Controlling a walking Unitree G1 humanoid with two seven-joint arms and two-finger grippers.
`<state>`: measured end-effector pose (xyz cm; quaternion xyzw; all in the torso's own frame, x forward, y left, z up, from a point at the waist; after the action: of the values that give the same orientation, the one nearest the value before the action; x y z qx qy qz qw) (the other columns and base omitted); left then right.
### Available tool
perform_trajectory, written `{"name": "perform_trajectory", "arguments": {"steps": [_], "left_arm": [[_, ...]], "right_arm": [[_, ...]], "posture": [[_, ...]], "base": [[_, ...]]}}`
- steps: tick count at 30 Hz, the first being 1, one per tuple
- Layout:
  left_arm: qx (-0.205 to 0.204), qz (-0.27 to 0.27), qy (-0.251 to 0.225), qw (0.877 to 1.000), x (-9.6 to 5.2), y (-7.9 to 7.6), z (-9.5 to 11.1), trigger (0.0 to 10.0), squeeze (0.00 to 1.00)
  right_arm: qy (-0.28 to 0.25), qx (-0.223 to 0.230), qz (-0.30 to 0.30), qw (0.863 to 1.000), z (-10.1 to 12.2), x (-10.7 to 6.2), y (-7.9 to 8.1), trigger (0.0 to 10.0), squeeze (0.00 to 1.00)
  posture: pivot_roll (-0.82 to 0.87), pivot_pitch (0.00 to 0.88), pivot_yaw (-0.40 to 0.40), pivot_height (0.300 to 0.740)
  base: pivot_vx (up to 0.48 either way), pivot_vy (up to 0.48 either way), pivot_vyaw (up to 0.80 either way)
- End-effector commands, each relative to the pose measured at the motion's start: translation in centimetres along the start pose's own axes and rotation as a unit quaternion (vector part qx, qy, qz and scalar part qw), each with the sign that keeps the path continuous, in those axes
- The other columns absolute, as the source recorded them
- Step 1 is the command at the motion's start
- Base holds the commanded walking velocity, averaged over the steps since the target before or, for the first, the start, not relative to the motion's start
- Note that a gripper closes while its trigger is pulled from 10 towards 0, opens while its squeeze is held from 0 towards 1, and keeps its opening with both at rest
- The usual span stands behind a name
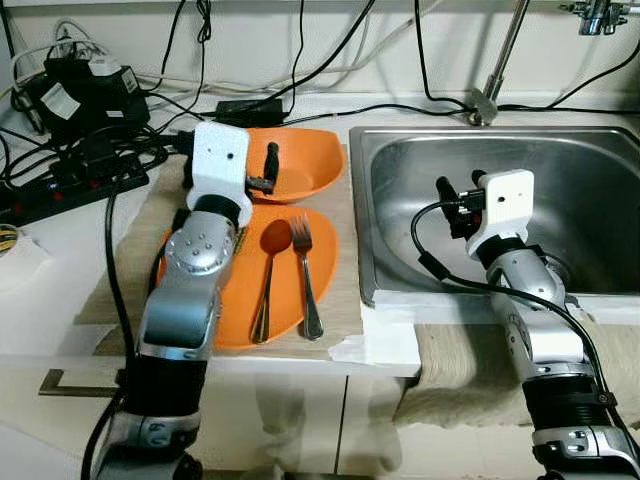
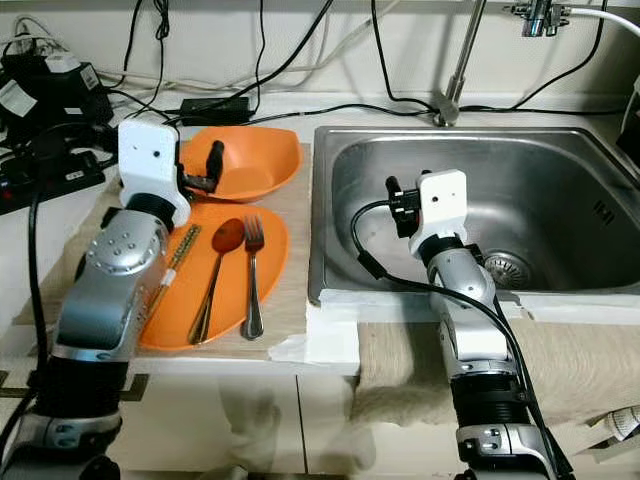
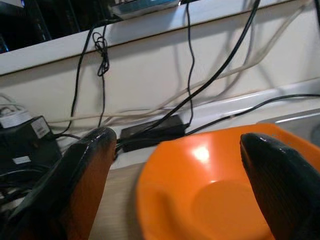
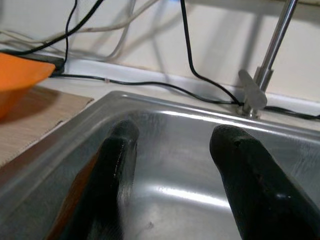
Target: Kitchen organization
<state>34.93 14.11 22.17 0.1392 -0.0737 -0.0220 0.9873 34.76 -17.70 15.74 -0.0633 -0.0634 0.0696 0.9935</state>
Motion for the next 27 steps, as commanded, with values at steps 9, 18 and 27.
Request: {"name": "perform_trajectory", "arguments": {"steps": [9, 18, 27], "left_arm": [[0.005, -0.003, -0.009, 1.0, 0.0, 3.2, 2.8, 10.0, 0.0], [-0.008, -0.044, 0.016, 0.999, -0.7, 5.4, 4.7, 10.0, 0.0], [-0.034, -0.146, 0.039, 0.988, -1.7, 5.5, 6.2, 10.0, 0.0]], "right_arm": [[-0.011, 0.014, 0.05, 0.999, 1.3, 0.1, 0.7, 10.0, 0.0], [0.002, 0.017, 0.146, 0.989, 3.4, -0.2, -0.7, 10.0, 0.0], [0.021, 0.063, 0.194, 0.979, 3.7, 0.2, -0.2, 10.0, 0.0]], "posture": [[0.09, 0.0, 0.053, 0.74], [0.12, 0.0, 0.025, 0.74], [0.14, 0.0, -0.003, 0.74]], "base": [[0.0, 0.0, 0.0], [0.0, 0.0, 0.0], [0.0, 0.0, 0.0]]}}
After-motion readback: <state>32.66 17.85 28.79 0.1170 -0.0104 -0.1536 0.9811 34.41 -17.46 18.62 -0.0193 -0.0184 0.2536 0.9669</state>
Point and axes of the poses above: a point about 5 cm out from each wrist's last joint towards the gripper, its own x axis pointing out of the wrist towards the gripper, its own z axis along the axis of the wrist's last joint, y = z × x, the point moved 2 cm from there along x, pointing out of the wrist towards the gripper, and after that the axes turned 2 degrees about x, right-handed, at the moved point
